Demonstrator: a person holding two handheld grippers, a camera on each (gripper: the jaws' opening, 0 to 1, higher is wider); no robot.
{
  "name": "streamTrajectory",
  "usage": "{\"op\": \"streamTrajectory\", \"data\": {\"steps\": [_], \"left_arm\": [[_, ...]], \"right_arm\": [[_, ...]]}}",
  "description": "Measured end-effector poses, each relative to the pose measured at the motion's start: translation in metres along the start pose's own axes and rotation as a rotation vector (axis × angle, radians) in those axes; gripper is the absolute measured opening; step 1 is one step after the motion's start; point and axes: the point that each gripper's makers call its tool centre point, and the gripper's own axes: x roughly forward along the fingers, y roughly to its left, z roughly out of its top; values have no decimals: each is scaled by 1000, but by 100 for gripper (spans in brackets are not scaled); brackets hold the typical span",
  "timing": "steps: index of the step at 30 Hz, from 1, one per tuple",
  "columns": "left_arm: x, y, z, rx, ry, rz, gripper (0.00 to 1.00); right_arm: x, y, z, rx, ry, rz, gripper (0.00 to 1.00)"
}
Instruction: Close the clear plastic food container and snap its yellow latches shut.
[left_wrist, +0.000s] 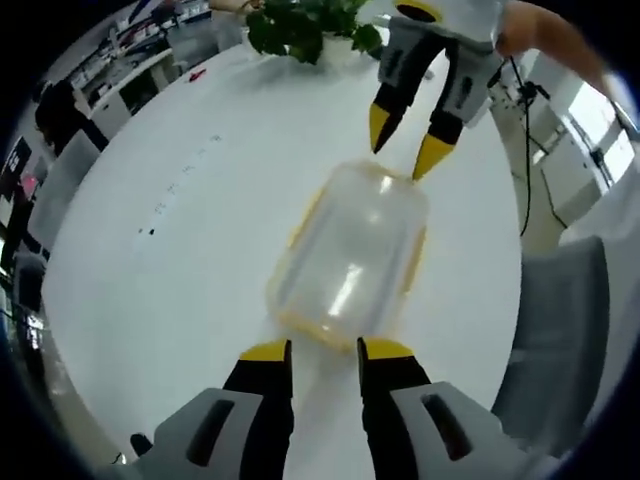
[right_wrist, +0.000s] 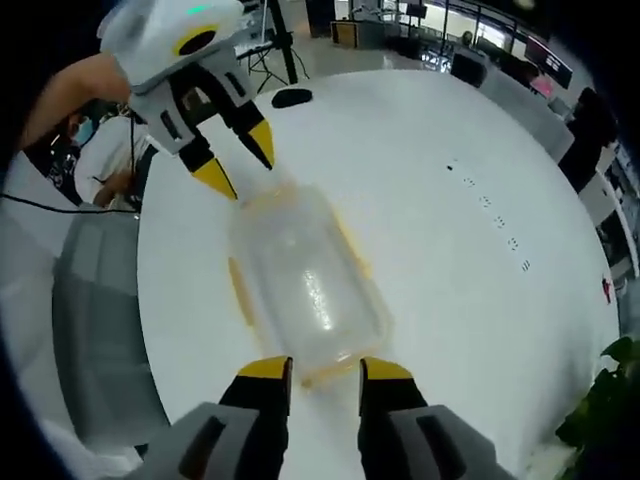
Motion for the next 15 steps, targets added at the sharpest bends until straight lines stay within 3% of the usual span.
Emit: {"op": "streamTrajectory", "data": {"steps": [11,15], "left_arm": [[2,0,4,70,3,-10,20],[4,1,7,76,4,-7,20]], "right_arm": [[5,5,11,-83,3,6,19],[7,7,21,-112,-29,12,17]]}}
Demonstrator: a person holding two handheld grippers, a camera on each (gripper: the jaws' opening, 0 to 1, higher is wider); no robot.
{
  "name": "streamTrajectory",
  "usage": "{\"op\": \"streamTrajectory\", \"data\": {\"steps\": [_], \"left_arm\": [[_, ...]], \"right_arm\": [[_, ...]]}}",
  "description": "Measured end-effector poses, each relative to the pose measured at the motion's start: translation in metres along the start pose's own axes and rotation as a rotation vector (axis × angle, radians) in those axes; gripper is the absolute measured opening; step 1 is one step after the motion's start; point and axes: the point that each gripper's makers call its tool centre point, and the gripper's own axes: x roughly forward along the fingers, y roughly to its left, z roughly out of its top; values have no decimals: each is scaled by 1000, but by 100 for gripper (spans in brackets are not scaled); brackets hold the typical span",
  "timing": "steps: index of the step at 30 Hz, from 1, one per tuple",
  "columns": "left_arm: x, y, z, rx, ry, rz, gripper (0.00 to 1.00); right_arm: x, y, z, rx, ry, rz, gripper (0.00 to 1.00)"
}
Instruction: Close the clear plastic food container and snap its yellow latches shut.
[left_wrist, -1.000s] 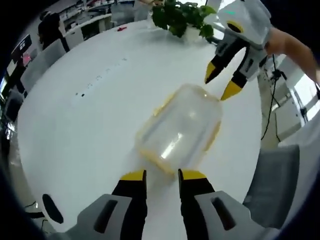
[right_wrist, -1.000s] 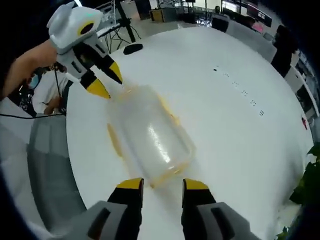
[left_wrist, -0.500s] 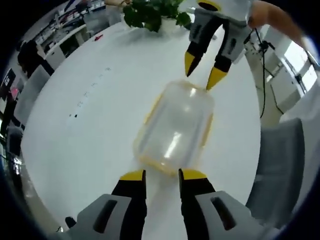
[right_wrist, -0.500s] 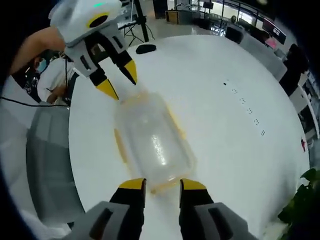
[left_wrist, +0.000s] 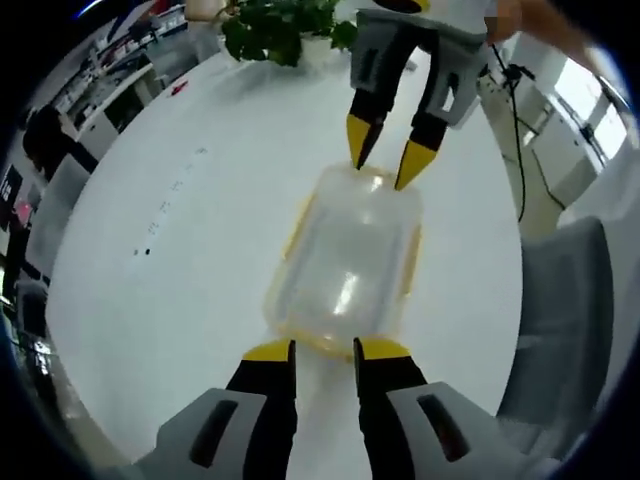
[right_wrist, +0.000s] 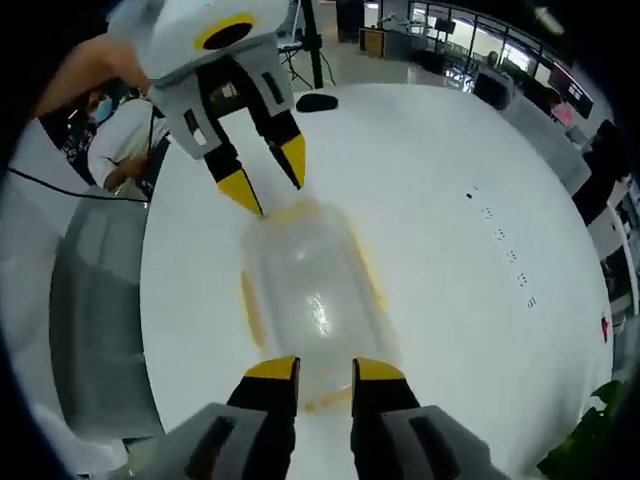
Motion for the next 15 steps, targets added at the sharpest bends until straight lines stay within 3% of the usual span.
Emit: {"op": "streamTrajectory", "data": {"steps": [15], "left_arm": [[16,-19,35,44,-71,-51,19]], "right_arm": [[16,14,27,-50,-61,55,14]]}}
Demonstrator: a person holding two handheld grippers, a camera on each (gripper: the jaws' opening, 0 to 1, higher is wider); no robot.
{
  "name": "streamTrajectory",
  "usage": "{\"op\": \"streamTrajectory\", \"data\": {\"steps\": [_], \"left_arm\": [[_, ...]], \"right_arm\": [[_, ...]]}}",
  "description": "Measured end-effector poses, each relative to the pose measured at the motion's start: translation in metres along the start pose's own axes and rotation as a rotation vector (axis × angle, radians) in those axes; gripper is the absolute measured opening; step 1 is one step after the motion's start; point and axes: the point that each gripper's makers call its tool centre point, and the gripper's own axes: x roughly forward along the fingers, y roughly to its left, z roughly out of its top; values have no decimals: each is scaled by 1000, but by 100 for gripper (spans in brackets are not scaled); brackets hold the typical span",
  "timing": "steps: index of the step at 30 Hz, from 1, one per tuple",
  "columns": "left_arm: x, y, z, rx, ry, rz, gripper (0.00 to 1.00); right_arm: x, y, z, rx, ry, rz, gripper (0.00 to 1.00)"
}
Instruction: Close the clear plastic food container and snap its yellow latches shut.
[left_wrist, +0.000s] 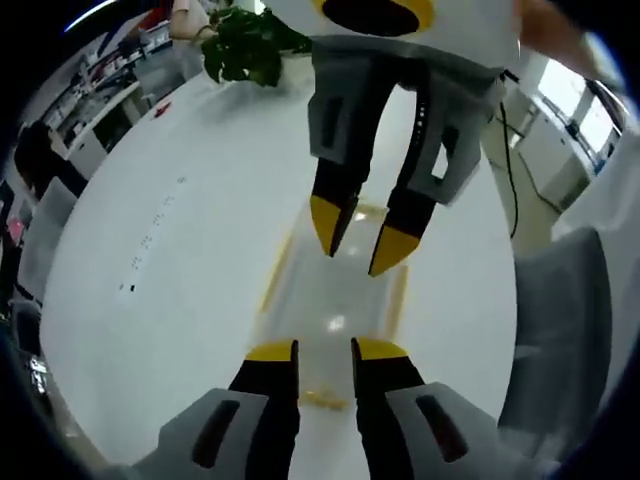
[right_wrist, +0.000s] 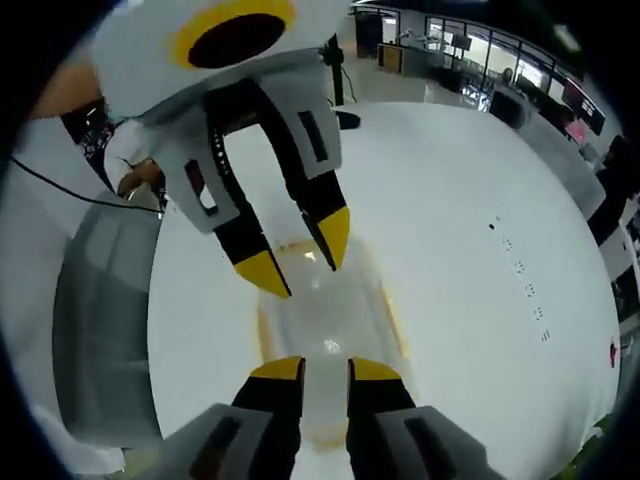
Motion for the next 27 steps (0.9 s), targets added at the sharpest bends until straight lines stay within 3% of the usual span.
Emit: {"op": "streamTrajectory", "data": {"steps": [11,27], "left_arm": [[6,-5,9,12,-17,-12,18],[18,-14,9,-29,-49,-24,19]], "right_arm": [[5,2,3,-2,-11,5,14],[8,-18,8,16,-28,-21,14]]}}
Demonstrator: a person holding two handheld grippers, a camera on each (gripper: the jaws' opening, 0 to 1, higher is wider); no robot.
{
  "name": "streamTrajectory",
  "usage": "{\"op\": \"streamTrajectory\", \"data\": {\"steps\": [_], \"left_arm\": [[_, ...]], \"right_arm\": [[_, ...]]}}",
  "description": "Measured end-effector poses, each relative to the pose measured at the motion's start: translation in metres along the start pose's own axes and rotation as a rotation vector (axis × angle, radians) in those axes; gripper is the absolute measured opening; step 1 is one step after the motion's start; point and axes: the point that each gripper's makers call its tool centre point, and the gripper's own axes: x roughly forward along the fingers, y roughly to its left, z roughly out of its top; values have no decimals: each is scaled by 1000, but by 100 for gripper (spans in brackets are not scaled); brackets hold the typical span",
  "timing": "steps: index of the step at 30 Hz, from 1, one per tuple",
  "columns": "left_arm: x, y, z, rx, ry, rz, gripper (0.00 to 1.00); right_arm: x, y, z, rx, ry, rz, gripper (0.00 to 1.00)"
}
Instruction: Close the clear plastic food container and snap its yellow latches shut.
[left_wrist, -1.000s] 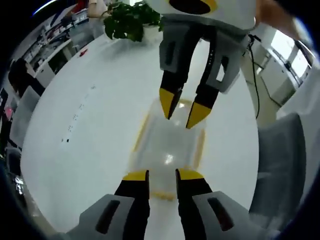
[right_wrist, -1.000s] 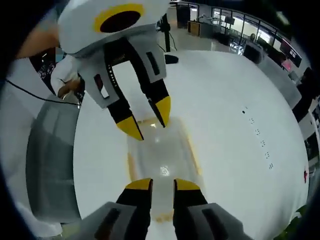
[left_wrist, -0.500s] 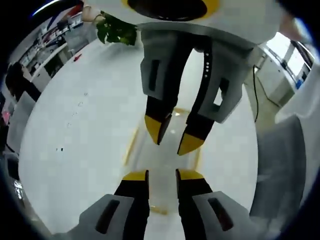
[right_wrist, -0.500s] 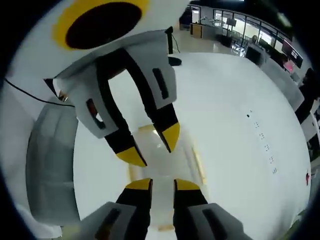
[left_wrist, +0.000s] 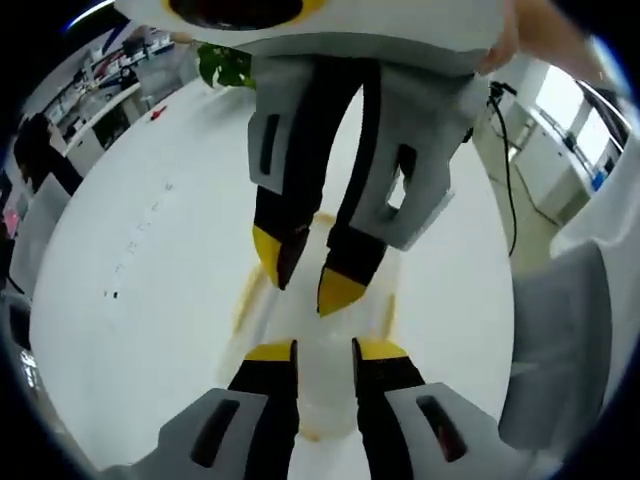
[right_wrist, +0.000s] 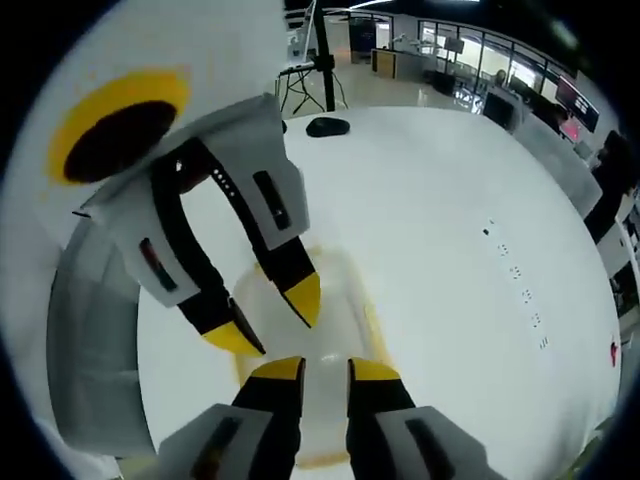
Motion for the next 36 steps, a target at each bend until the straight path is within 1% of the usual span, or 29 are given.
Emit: {"op": "streamTrajectory", "data": {"steps": [4,8,13,16,18,20,23,26,27,31,33,36], "left_arm": [[4,-3,-2,-8,1,-3,19],[7,-4,-1,-16,-6,-3,20],[7,-7,-1,-21,-10,-4,20],[6,-8,-1,-29,-17,-3,22],[5,-10,-1,-29,-24,-1,26],[4,-11,-2,-18,-34,11,32],[4,-16,-3,-9,-41,4,33],[6,-17,-8,30,-19,23,34],[7,-17,-7,56,-22,33,35],[9,-21,-5,48,-34,33,39],[10,-22,-5,67,-28,45,40],[12,-26,-4,95,-24,51,45]], "right_arm": [[1,-4,0,4,-3,1,15],[2,-8,0,-2,1,0,15],[2,-14,5,-11,-8,-7,16],[3,-16,7,-18,-9,-7,17],[4,-19,9,-17,-12,-7,18],[5,-20,10,-26,-13,-7,22],[7,-21,10,-47,4,-3,24],[10,-22,11,-43,5,5,27],[11,-22,11,-44,9,8,27],[14,-23,9,-45,16,21,29],[16,-22,8,-44,25,32,31],[20,-23,5,-37,37,44,32]]}}
